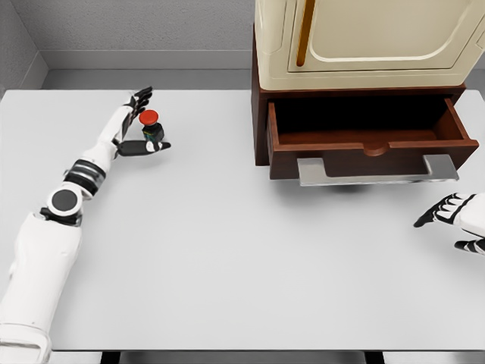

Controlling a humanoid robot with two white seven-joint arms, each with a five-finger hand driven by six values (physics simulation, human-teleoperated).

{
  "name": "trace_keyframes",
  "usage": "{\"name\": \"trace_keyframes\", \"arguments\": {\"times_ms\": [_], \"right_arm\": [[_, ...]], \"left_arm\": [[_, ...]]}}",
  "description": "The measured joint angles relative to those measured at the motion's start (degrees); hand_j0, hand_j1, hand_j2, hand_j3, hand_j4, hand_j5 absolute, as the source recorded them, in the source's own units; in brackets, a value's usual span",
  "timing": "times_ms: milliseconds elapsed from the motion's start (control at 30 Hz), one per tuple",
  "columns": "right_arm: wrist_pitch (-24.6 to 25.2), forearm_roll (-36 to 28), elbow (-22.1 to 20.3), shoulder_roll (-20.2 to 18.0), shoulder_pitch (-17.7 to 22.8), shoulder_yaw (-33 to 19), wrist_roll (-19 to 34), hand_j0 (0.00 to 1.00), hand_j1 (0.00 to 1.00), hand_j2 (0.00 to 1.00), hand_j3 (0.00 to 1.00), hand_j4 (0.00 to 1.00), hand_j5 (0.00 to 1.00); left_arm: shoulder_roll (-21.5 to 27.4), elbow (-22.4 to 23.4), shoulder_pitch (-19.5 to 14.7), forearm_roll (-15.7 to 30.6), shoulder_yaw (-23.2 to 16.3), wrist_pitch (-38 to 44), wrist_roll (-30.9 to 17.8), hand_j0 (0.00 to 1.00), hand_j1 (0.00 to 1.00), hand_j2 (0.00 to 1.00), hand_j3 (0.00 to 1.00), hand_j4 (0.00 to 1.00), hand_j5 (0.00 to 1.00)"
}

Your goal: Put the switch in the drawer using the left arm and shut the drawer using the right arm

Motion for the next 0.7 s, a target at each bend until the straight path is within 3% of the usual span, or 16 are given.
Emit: {"name": "trace_keyframes", "arguments": {"times_ms": [133, 233, 400, 700], "right_arm": [[0.0, -0.05, 0.07, 0.01, 0.0, -0.15, 0.04, 0.75, 0.75, 0.75, 0.75, 0.75, 0.75], [0.0, -0.1, 0.11, 0.0, 0.0, -0.19, 0.01, 0.75, 0.75, 0.75, 0.75, 0.75, 0.75], [0.0, -0.18, -0.31, -0.01, 0.0, -0.21, -0.07, 0.58, 0.58, 0.58, 0.58, 0.58, 0.58], [0.0, -0.48, -0.72, -0.03, 0.0, -0.2, -0.35, 0.58, 0.58, 0.58, 0.58, 0.58, 0.58]], "left_arm": [[-0.29, 2.7, -0.79, 0.05, -0.16, -2.49, 0.13, 0.91, 0.91, 0.91, 0.91, 0.91, 0.91], [-0.35, 4.21, -0.97, 0.06, -0.18, -3.64, 0.17, 0.79, 0.79, 0.79, 0.79, 0.79, 0.79], [-0.11, 5.06, -0.97, 0.17, 0.21, -4.66, 0.21, 0.79, 0.79, 0.79, 0.79, 0.79, 0.79], [-0.05, 5.77, -1.05, 0.54, 0.49, -4.81, 0.3, 0.73, 0.73, 0.73, 0.73, 0.73, 0.73]]}}
